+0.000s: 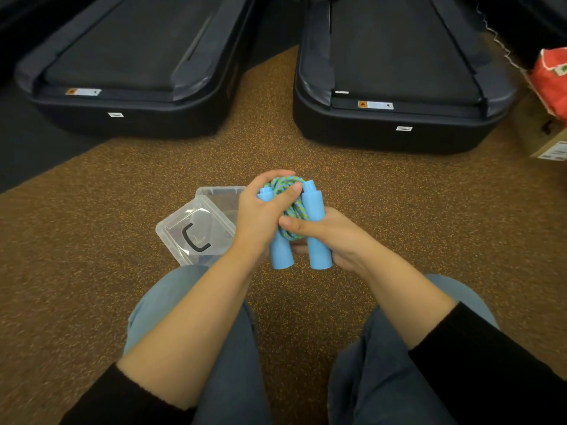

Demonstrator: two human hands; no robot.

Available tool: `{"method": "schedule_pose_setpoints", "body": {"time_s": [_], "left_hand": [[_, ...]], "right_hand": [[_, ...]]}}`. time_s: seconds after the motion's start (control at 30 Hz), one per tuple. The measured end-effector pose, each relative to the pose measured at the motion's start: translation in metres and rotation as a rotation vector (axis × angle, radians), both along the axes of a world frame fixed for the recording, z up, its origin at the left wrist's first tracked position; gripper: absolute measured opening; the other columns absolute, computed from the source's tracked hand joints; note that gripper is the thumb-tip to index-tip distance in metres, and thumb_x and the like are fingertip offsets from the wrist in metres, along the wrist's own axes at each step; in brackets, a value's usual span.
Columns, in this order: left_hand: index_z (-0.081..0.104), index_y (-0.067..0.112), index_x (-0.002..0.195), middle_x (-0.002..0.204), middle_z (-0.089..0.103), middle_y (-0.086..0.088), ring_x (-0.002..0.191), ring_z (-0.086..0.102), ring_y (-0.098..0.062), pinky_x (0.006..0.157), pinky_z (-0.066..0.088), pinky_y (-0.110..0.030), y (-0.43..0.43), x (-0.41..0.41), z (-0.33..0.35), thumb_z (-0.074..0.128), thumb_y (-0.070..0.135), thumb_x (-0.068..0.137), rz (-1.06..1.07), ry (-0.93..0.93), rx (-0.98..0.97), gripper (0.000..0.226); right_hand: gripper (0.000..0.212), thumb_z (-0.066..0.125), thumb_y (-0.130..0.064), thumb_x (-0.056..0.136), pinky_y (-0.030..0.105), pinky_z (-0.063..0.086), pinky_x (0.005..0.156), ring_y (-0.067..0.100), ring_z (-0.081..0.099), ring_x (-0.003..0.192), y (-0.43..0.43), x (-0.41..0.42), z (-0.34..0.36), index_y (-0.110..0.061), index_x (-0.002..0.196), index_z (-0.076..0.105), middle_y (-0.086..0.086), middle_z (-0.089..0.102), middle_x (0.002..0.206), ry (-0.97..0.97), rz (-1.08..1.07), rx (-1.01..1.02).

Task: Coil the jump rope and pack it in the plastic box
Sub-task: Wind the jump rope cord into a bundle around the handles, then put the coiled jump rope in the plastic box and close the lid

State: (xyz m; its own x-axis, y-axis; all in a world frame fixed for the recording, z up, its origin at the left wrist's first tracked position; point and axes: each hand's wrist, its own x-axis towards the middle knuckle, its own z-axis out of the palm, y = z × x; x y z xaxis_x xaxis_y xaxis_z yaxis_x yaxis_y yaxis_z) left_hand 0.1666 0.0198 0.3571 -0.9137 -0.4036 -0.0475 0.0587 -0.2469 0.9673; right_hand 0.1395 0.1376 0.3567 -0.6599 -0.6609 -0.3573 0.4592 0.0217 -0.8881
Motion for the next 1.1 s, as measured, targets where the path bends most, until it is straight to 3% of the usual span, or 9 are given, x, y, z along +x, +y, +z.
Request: {"method": "schedule_pose_setpoints", "body": {"time_s": [0.13, 0.3, 0.4, 0.53, 0.7, 0.8, 0.87, 0.97, 1.1], "left_hand": [[0.064, 0.017, 0.08, 0.079, 0.065, -0.002, 0.074, 0.061, -0.015, 0.072, 0.052, -0.029, 0.006, 0.002, 0.001, 0.072, 0.007, 0.078, 0.007, -0.038, 0.033, 0.013], [0.061, 0.01, 0.081, 0.072, 0.063, -0.001, 0.061, 0.061, -0.006, 0.059, 0.051, -0.019, 0.009, 0.002, 0.006, 0.071, 0.008, 0.079, 0.004, -0.068, 0.058, 0.01], [0.059, 0.011, 0.077, 0.069, 0.06, -0.002, 0.057, 0.059, -0.009, 0.055, 0.049, -0.021, 0.008, 0.002, 0.005, 0.071, 0.016, 0.08, -0.012, -0.127, 0.122, 0.013], [0.059, 0.015, 0.07, 0.067, 0.062, -0.001, 0.06, 0.06, -0.01, 0.06, 0.049, -0.024, 0.01, -0.002, -0.001, 0.076, 0.026, 0.076, 0.037, -0.184, 0.144, 0.021], [0.054, 0.016, 0.064, 0.062, 0.059, 0.003, 0.051, 0.056, -0.003, 0.054, 0.047, -0.017, 0.017, -0.012, -0.007, 0.075, 0.027, 0.076, 0.164, -0.215, 0.104, 0.027], [0.059, 0.015, 0.069, 0.066, 0.061, 0.001, 0.061, 0.059, -0.009, 0.064, 0.049, -0.024, 0.016, -0.023, -0.009, 0.069, 0.043, 0.079, 0.123, -0.266, 0.052, 0.031], [0.066, 0.016, 0.077, 0.075, 0.068, 0.0, 0.072, 0.065, -0.013, 0.076, 0.055, -0.03, 0.011, -0.033, -0.01, 0.052, 0.062, 0.082, 0.055, -0.334, 0.044, 0.048], [0.068, 0.017, 0.099, 0.097, 0.072, -0.009, 0.094, 0.069, -0.023, 0.091, 0.053, -0.042, 0.0, -0.046, -0.018, 0.03, 0.077, 0.08, -0.025, -0.39, 0.239, 0.074], [0.061, 0.013, 0.116, 0.116, 0.066, -0.015, 0.109, 0.062, -0.031, 0.097, 0.047, -0.046, -0.015, -0.058, -0.049, 0.02, 0.08, 0.08, 0.011, -0.536, 0.402, 0.086]], "right_hand": [[0.031, 0.07, -0.002, 0.077, 0.034, 0.058, 0.079, 0.019, 0.069, 0.086, 0.004, -0.002, -0.002, -0.009, 0.105, 0.061, 0.006, 0.07, 0.096, -0.015, 0.006, 0.014], [0.03, 0.07, 0.0, 0.076, 0.04, 0.056, 0.085, 0.022, 0.069, 0.09, 0.004, -0.004, -0.005, -0.01, 0.103, 0.063, 0.007, 0.071, 0.097, -0.003, 0.027, 0.057], [0.025, 0.07, 0.003, 0.076, 0.033, 0.058, 0.073, 0.017, 0.07, 0.082, 0.003, -0.003, -0.008, -0.014, 0.094, 0.064, 0.003, 0.071, 0.09, -0.008, 0.006, 0.054], [0.023, 0.069, 0.003, 0.076, 0.033, 0.058, 0.069, 0.017, 0.07, 0.08, 0.0, -0.001, -0.014, -0.013, 0.092, 0.065, 0.004, 0.071, 0.089, -0.05, -0.016, 0.058], [0.027, 0.071, 0.003, 0.074, 0.042, 0.055, 0.079, 0.025, 0.067, 0.084, -0.002, -0.003, -0.019, -0.01, 0.097, 0.064, 0.009, 0.069, 0.093, -0.044, -0.046, 0.085], [0.025, 0.071, 0.004, 0.073, 0.039, 0.057, 0.076, 0.023, 0.069, 0.079, -0.003, -0.01, -0.021, -0.011, 0.091, 0.065, 0.007, 0.071, 0.088, -0.048, -0.086, 0.061], [0.024, 0.072, 0.005, 0.073, 0.036, 0.059, 0.071, 0.02, 0.07, 0.075, -0.004, -0.017, -0.022, -0.009, 0.092, 0.065, 0.007, 0.072, 0.086, -0.07, -0.107, 0.046], [0.026, 0.072, 0.005, 0.073, 0.036, 0.06, 0.07, 0.02, 0.07, 0.075, -0.004, -0.03, -0.026, -0.007, 0.095, 0.065, 0.01, 0.072, 0.089, -0.098, -0.143, 0.066], [0.023, 0.072, 0.004, 0.073, 0.036, 0.06, 0.069, 0.017, 0.071, 0.071, -0.004, -0.051, -0.032, -0.007, 0.092, 0.066, 0.009, 0.072, 0.087, -0.115, -0.169, 0.083]]}}
